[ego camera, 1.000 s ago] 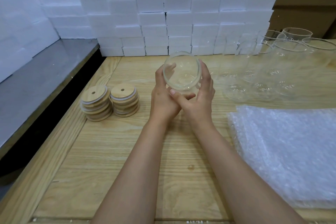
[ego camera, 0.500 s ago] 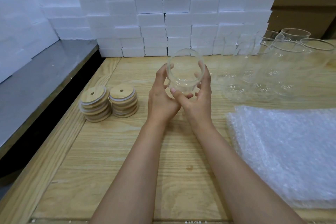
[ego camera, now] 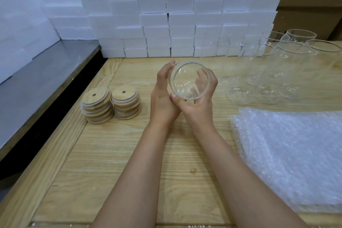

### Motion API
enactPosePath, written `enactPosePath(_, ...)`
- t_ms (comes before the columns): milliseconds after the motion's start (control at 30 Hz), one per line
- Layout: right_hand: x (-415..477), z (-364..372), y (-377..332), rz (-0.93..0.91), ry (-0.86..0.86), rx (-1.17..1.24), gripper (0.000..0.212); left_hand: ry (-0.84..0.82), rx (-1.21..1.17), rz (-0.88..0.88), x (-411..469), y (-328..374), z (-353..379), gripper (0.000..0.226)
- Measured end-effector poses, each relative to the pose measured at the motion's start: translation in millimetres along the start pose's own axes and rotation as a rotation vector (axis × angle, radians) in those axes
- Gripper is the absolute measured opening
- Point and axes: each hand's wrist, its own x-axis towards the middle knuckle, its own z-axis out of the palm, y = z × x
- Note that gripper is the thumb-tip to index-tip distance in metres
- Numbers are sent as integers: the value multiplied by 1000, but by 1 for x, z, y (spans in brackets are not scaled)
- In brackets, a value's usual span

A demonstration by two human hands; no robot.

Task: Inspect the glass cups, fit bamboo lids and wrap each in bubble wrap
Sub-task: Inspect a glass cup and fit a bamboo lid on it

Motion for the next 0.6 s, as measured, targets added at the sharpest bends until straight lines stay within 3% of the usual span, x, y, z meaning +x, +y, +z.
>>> enactPosePath(200,0,0,-3,-47,-7,-46,82,17,25,-58,2,-6,1,87)
enactPosePath(367,-2,1,-8,-49,-18,-138,85,-11,-65,-145,3,-16,3,89)
enactPosePath(600,0,-2,-10,14,6,-172,94,11,-106,-104,1,-5,2,88)
